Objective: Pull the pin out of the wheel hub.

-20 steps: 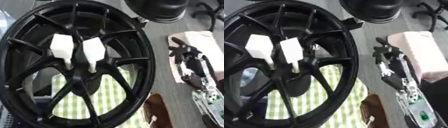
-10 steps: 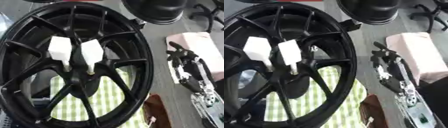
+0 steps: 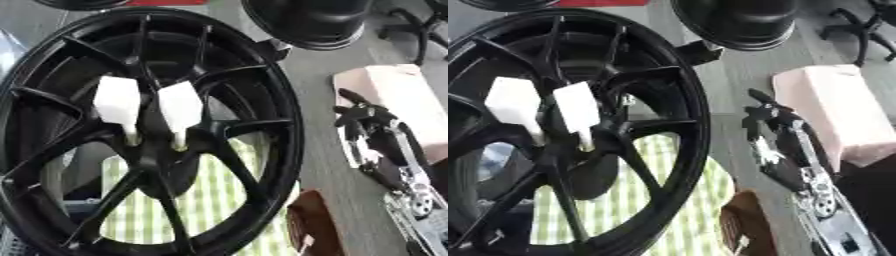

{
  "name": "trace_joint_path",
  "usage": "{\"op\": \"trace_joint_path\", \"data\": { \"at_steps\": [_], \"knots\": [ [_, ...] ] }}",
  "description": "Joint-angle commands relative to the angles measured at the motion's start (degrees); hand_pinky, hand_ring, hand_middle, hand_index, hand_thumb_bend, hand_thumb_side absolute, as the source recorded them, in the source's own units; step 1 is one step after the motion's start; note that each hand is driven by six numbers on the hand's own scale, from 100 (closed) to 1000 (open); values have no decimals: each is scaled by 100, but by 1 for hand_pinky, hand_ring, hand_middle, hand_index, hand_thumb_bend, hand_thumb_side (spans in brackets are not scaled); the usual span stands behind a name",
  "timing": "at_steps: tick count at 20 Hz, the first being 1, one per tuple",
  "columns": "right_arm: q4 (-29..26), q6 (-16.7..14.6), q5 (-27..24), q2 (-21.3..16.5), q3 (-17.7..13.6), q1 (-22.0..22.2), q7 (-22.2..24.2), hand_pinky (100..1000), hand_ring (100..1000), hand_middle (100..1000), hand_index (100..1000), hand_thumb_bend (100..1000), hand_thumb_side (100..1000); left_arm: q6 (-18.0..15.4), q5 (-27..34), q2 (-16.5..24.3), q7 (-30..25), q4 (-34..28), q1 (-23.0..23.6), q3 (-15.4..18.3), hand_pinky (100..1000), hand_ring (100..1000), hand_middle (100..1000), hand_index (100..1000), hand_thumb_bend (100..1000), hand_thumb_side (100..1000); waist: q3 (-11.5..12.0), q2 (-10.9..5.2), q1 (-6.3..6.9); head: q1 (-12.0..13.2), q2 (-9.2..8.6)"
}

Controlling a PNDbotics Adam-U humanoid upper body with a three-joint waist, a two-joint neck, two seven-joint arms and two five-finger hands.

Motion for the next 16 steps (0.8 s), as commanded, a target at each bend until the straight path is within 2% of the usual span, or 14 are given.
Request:
{"op": "trace_joint_path", "data": {
  "at_steps": [1, 3, 10, 16],
  "knots": [
    [-86, -42, 38, -171, -8, 47, 15, 847, 960, 491, 587, 100, 451, 124, 2, -30, -202, -57, -246, -99, 809, 725, 708, 812, 397, 712, -34, -153, 30, 30, 50],
    [-86, -60, 36, -179, 6, 54, 25, 847, 960, 491, 588, 100, 452, 236, -20, -141, -248, -57, -377, -178, 806, 728, 714, 804, 392, 680, -49, -161, 31, 42, 51],
    [-86, -89, 50, -162, 21, 114, 63, 847, 960, 491, 588, 100, 452, 654, 0, -585, -465, -57, -856, -539, 808, 726, 714, 808, 400, 696, -55, -198, 30, 23, 78],
    [-86, -73, 52, -148, 45, 107, 94, 848, 962, 492, 588, 100, 462, 915, -130, -887, -567, -57, -1059, -685, 809, 726, 716, 813, 401, 698, -121, -197, 47, 70, 57]
  ]
}}
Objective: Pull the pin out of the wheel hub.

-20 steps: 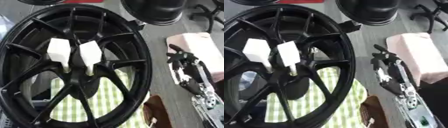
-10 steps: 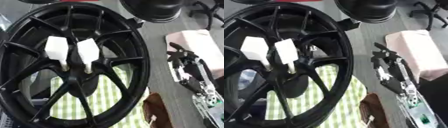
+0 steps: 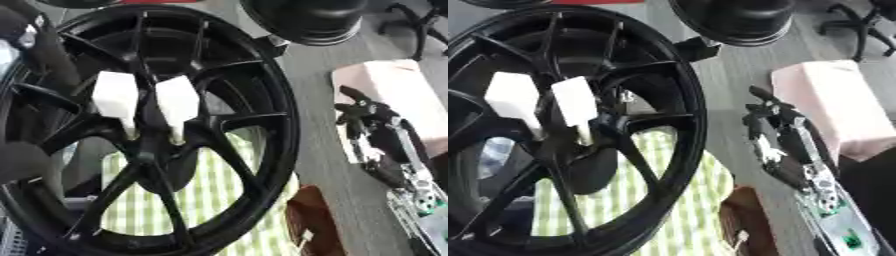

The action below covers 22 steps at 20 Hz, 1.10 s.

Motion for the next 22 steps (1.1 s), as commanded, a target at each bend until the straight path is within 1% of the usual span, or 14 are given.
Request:
{"op": "trace_joint_path", "data": {
  "at_steps": [1, 4, 7, 13, 15, 22],
  "knots": [
    [-86, 2, 16, -133, 4, -15, 29, 848, 962, 492, 588, 100, 463, 207, -121, -87, -9, -54, -149, -1, 812, 727, 719, 817, 397, 697, -36, -127, 37, 28, -24],
    [-86, 10, -33, -159, 22, -69, 72, 848, 962, 492, 589, 100, 464, 431, -327, -178, 75, -54, -124, -59, 817, 737, 731, 824, 400, 685, -99, -111, 51, 74, -54],
    [-86, 16, -77, -165, 23, -109, 113, 848, 963, 492, 589, 100, 468, 583, -582, -217, 154, -54, -67, -99, 824, 752, 749, 834, 400, 665, -166, -82, 59, 112, -82],
    [-86, 42, -110, -152, 49, -208, 195, 849, 965, 492, 589, 100, 480, 739, -982, -276, 279, -54, 31, -100, 833, 768, 785, 854, 390, 636, -268, 23, 64, 199, -145],
    [-86, 51, -106, -138, 59, -236, 221, 849, 966, 492, 589, 100, 484, 782, -1068, -279, 305, -54, 65, -94, 835, 770, 791, 855, 390, 617, -293, 63, 60, 214, -159],
    [-86, 102, -21, -46, 85, -321, 263, 850, 969, 488, 588, 100, 498, 940, -1260, -259, 282, -54, 212, -83, 839, 772, 795, 854, 379, 596, -344, 221, 46, 266, -211]
  ]
}}
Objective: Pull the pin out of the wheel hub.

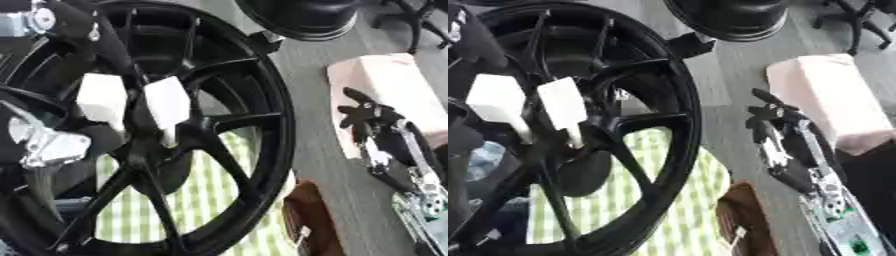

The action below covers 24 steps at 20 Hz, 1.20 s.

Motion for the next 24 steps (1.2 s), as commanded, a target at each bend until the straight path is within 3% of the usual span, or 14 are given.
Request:
{"op": "trace_joint_path", "data": {
  "at_steps": [1, 15, 17, 18, 24],
  "knots": [
    [-86, 14, 46, -47, -9, -43, 24, 850, 970, 488, 588, 100, 501, 139, -82, 56, -100, -55, -31, 74, 838, 772, 794, 854, 378, 592, -10, -55, 12, 23, -96],
    [-86, 108, 231, 122, 64, -138, 69, 850, 973, 485, 588, 100, 547, 123, -439, 75, 8, 45, 137, 167, 867, 805, 826, 859, 358, 533, -52, 154, -33, 114, -192],
    [-86, 123, 244, 138, 71, -147, 73, 850, 973, 484, 588, 100, 519, 106, -451, 72, 35, 88, 138, 184, 865, 802, 823, 858, 353, 516, -53, 170, -35, 119, -199],
    [-86, 127, 249, 145, 76, -153, 78, 850, 973, 484, 588, 100, 553, 102, -463, 70, 46, 122, 143, 191, 866, 802, 824, 857, 348, 501, -58, 180, -37, 125, -209],
    [-86, 168, 294, 204, 99, -178, 110, 851, 975, 484, 588, 100, 567, 16, -544, 40, 105, 437, 205, 210, 851, 785, 800, 849, 321, 405, -88, 237, -41, 147, -236]
  ]
}}
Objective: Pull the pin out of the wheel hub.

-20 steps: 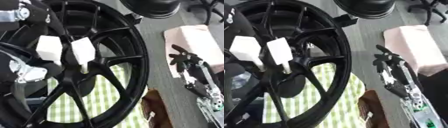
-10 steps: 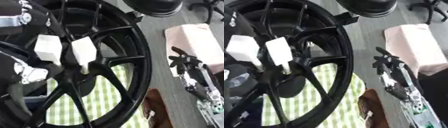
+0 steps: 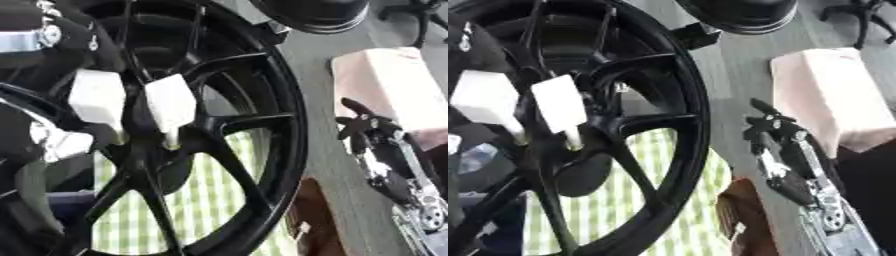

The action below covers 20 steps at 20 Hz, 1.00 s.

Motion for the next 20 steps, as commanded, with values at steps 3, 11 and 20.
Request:
{"op": "trace_joint_path", "data": {
  "at_steps": [3, 11, 20],
  "knots": [
    [-86, 32, 65, -21, 4, -25, 25, 851, 975, 484, 589, 100, 570, -66, -62, 26, 12, 222, -26, 125, 849, 784, 799, 847, 317, 371, -21, -66, 13, 25, -114],
    [-86, 54, 94, 33, 23, -58, 46, 853, 977, 484, 589, 100, 583, -157, -10, -45, 124, 481, 30, 91, 840, 765, 768, 836, 302, 319, -43, -13, 1, 53, -154],
    [-86, 117, 134, 81, 13, -39, 5, 853, 977, 482, 587, 100, 594, -88, 716, -55, 186, 372, 1, 83, 852, 741, 745, 832, 310, 360, -51, -21, 14, 43, -165]
  ]
}}
